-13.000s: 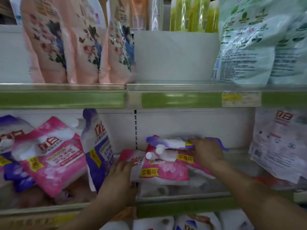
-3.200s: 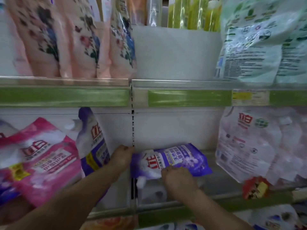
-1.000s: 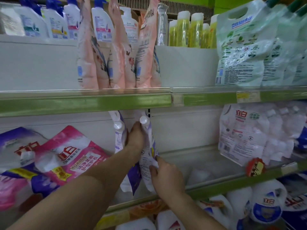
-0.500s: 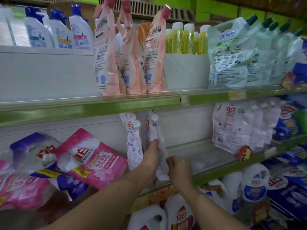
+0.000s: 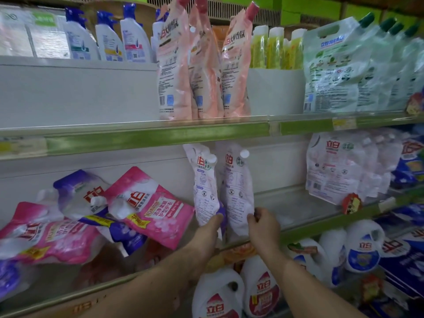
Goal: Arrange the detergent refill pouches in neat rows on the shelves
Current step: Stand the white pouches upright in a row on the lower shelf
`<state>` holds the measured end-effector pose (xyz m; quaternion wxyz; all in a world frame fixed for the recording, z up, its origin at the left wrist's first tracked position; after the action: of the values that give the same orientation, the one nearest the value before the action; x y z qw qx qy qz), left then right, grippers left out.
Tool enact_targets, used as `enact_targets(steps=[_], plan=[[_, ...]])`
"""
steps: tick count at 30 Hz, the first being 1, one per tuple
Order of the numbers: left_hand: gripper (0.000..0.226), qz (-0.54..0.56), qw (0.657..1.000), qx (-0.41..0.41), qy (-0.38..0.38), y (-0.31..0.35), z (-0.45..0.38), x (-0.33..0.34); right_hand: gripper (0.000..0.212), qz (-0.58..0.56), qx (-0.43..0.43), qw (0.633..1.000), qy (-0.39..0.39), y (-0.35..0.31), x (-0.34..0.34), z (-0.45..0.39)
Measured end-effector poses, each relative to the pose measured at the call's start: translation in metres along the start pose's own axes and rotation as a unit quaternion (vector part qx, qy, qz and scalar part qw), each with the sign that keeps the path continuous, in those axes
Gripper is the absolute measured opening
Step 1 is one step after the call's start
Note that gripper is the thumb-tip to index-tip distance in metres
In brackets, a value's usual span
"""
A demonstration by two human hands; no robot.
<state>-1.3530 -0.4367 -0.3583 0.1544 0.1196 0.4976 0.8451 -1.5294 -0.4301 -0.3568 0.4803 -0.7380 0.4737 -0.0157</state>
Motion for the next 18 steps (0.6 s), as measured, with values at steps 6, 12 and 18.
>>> enact_targets(steps=[6, 12, 18], plan=[[0.053, -0.026, 0.997, 0.037, 0.056, 0.013, 0.004, -0.012, 0.042, -0.079, -0.023, 0.997, 0.004, -0.029, 0.001, 0.037], [0.026, -0.037, 0.992, 0.057, 0.104, 0.013, 0.032, -0.061, 0.043, -0.055, -0.104, 0.992, -0.048, -0.079, 0.004, 0.066], [0.030, -0.040, 0.960, 0.109, 0.254, 0.036, 0.052, -0.164, 0.040, 0.018, -0.212, 0.969, -0.129, -0.141, 0.042, 0.080]])
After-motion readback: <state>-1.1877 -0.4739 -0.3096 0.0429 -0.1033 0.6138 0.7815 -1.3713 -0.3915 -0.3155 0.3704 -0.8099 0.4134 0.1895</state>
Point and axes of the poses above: each hand's wrist, its own z-axis away from the middle knuckle, its own x-axis out of the palm, y = z × x, the point moved 8 cm from there along -z, towards the middle knuckle, and after that the axes turned 15 degrees about -x, right-handed, at the moved point
